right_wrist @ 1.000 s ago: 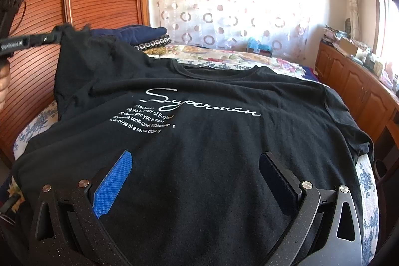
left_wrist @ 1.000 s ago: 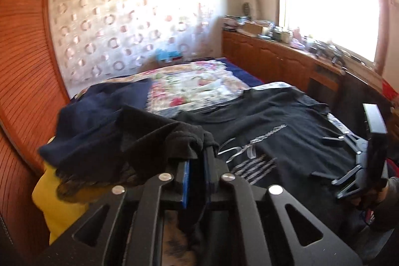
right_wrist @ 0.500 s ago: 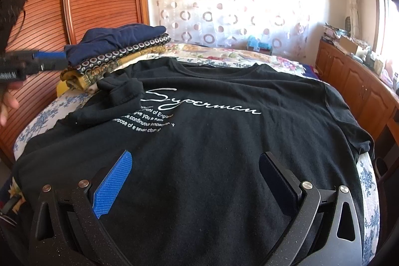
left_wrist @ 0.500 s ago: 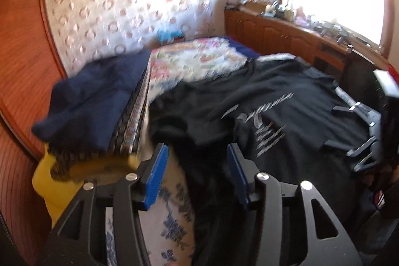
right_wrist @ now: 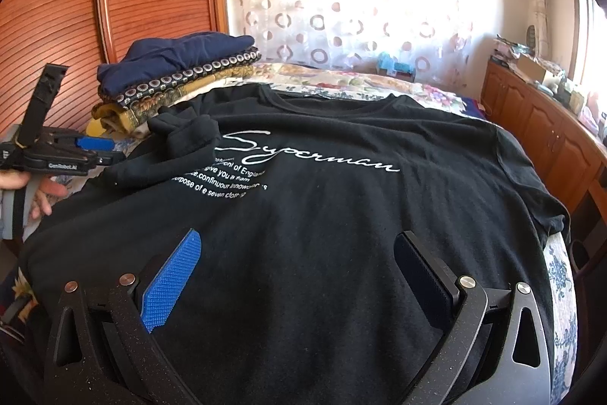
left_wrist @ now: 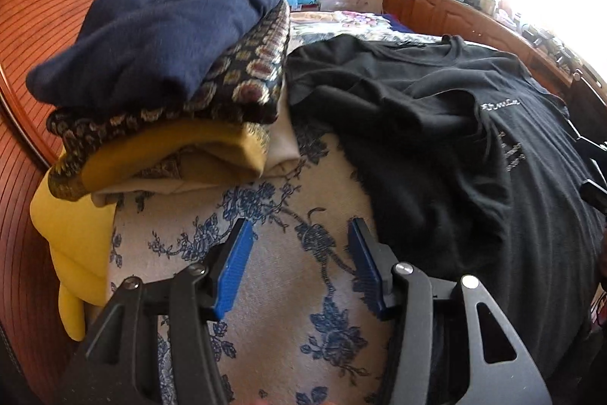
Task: Fold small clothes
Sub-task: 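Fold the held side inward over the shirt body and open the left gripper, then grasp the opposite side edge of the T-shirt with the right gripper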
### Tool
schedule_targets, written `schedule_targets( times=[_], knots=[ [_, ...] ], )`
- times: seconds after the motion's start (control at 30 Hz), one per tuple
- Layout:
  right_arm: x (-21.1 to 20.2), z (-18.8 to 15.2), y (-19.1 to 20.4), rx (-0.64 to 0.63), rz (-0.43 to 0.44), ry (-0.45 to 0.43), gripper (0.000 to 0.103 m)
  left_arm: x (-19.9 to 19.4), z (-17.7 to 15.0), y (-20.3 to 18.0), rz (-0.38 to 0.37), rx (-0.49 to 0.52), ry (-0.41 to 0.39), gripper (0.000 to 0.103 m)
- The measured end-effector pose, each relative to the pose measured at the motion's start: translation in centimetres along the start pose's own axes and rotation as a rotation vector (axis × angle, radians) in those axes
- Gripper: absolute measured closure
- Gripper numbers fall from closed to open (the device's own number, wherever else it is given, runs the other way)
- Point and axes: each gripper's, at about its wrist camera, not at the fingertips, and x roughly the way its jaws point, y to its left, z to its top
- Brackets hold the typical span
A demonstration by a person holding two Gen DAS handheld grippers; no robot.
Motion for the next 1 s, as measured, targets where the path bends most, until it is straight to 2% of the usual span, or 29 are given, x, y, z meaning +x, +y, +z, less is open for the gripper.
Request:
schedule_targets(
  times=[0.37,0.5,0.73,0.9,1.0],
  knots=[
    [0.4,0.1,0.2,-0.008,0.004,0.031,0.000,0.0,-0.1,0.5,-0.004,-0.009,-0.022,0.048],
    [0.9,0.8,0.6,-0.038,0.044,0.062,0.000,0.1,0.1,0.7,-0.011,-0.016,-0.020,0.048],
    [2.2,6.2,4.0,-0.142,0.176,0.042,0.004,0.1,0.1,0.7,-0.009,-0.015,-0.021,0.047],
    [6.7,10.0,8.1,-0.229,0.264,0.097,0.007,0.1,0.2,0.8,-0.011,-0.018,-0.021,0.047],
    [10.1,11.0,9.9,-0.266,0.272,0.149,0.009,0.1,0.2,0.9,-0.009,-0.018,-0.020,0.046]
  ],
)
